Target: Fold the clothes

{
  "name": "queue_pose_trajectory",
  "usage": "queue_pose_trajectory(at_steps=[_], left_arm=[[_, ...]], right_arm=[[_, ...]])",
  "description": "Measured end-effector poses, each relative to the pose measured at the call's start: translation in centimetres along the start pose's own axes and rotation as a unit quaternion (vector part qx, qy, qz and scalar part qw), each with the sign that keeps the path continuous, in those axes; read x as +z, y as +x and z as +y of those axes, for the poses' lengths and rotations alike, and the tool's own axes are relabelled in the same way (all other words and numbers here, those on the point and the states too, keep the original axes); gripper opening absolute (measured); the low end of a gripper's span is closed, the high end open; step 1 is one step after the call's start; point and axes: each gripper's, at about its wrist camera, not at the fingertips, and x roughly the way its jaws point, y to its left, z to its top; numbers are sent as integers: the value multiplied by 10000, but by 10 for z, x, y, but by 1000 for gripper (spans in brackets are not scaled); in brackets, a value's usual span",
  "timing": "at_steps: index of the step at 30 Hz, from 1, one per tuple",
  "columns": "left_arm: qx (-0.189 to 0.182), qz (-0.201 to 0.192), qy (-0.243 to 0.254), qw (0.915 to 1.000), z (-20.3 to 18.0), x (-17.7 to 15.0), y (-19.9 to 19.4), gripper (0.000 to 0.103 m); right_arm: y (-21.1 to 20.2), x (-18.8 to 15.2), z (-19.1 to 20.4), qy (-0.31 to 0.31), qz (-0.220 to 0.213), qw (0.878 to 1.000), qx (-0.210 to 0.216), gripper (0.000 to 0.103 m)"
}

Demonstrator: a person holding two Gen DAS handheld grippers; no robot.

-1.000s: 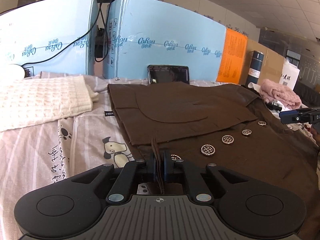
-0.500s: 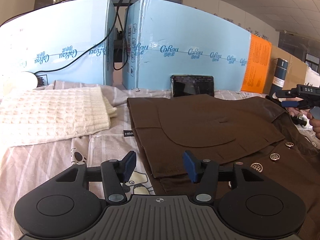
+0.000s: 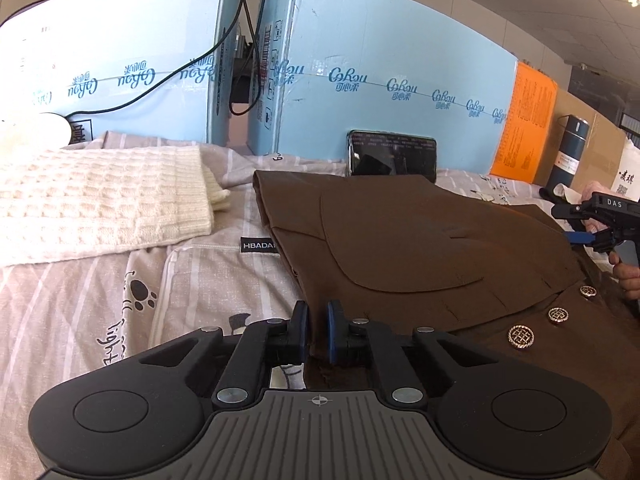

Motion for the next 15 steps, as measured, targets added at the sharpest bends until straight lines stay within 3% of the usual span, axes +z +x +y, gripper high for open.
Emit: queue_pose_trajectory(at_steps=[7,9,12,15], left_arm=[[246,-108,285,9992,-8,4,-7,24],[320,-240,427,9983,-15,10,-8,46],[-34,-363,587,9976,-26,20,-9,52],[-544,-357,808,9946,-42,26,-4,59]], right_arm=[[-15,0,11,-344,-414,9977,-417,92],[-18,1,10,-325,-475,9976,-381,92],[-24,3,9,-251,-435,9987,14,92],[-26,5,10,-121,-96,9971,751,92]])
